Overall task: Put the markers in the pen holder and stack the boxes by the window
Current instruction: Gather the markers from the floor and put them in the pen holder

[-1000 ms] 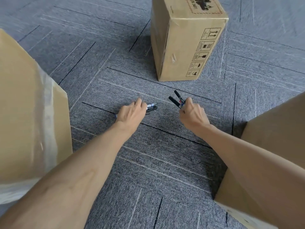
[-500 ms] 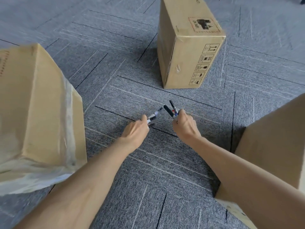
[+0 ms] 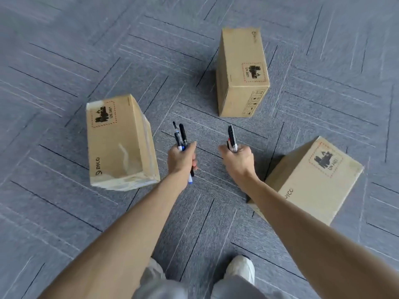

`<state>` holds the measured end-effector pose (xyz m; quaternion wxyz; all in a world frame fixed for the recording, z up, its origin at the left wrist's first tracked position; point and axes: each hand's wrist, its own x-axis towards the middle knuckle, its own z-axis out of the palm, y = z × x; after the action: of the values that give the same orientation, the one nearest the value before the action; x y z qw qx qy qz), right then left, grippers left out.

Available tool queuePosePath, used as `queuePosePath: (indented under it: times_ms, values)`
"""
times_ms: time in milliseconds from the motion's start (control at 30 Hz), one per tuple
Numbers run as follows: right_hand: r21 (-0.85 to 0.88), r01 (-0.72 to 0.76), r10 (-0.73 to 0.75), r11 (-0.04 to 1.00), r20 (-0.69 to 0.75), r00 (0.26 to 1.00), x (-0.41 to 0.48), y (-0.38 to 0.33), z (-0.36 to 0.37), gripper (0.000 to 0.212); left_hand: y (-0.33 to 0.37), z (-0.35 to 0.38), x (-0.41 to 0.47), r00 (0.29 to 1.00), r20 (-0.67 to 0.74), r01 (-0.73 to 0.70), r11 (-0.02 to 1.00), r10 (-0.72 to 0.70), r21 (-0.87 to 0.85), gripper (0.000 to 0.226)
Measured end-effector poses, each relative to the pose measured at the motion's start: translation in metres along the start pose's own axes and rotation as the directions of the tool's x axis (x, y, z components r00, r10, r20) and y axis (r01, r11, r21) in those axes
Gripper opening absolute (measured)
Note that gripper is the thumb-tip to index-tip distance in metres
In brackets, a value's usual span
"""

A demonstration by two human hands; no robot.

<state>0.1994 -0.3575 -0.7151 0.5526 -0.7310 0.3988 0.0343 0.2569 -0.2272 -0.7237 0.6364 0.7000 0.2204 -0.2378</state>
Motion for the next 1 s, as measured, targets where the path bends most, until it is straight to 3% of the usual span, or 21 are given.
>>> queuePosePath:
  times_ms: [133,267,433,600,1000]
  values:
    - [0.104,-0.14,0.133,0.985,0.07,0.989,-0.084,-0.099,-0.041,0.033,0.096,-0.023,-0.098,0.995,0.077,0.056,0.998,-0.058,0.03,0.024]
    - [0.211,-0.155,0.112,0.965,0.201,0.973,-0.171,-0.203,-0.085,0.038,0.202,-0.042,-0.202,0.999,0.046,0.021,0.994,-0.026,0.106,0.018]
    - [0.295,-0.168,0.065,0.941,0.331,0.941,-0.264,-0.301,-0.128,0.044,0.289,-0.073,-0.312,1.0,0.014,-0.027,0.996,0.026,0.082,0.012]
    - [0.269,-0.16,0.019,0.95,0.461,0.887,-0.332,-0.363,-0.145,0.056,0.328,-0.108,-0.395,0.997,-0.059,-0.05,0.999,0.051,0.009,0.02]
    - [0.136,0.002,-0.099,0.991,0.714,0.693,-0.461,-0.448,-0.072,0.048,0.361,-0.249,-0.497,0.936,-0.33,-0.203,0.952,0.12,-0.23,0.038]
